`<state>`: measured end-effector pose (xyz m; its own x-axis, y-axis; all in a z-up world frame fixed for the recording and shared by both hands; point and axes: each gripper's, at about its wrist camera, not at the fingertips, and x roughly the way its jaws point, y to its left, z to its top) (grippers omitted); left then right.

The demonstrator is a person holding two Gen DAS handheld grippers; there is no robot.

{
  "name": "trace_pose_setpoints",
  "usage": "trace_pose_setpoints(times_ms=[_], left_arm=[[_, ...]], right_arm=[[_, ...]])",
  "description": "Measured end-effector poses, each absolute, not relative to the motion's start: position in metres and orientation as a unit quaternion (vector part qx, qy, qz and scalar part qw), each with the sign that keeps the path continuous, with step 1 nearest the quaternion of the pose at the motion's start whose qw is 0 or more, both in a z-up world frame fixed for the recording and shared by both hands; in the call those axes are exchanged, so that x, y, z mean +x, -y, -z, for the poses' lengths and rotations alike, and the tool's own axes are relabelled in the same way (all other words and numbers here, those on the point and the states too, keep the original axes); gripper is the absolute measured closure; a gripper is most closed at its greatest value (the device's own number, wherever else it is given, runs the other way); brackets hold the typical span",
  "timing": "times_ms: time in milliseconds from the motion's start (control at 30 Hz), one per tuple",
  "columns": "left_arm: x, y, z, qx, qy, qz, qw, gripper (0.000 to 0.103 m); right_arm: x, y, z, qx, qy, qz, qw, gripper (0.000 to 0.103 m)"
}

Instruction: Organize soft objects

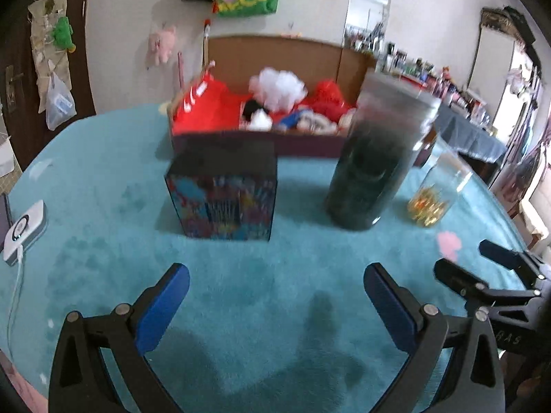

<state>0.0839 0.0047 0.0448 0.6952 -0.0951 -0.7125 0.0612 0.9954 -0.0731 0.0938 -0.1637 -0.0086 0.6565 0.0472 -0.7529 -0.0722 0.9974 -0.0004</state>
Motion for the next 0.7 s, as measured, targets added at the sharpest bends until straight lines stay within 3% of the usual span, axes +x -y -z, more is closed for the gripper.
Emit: trace_pose_setpoints(times_ms=[700], left_arm=[[0.095, 0.0, -0.02, 0.001, -0.418, 0.018, 0.908, 0.0]], right_arm=[[0.103, 0.173, 0.024, -0.018, -0.424, 0.005, 0.905, 0.002]])
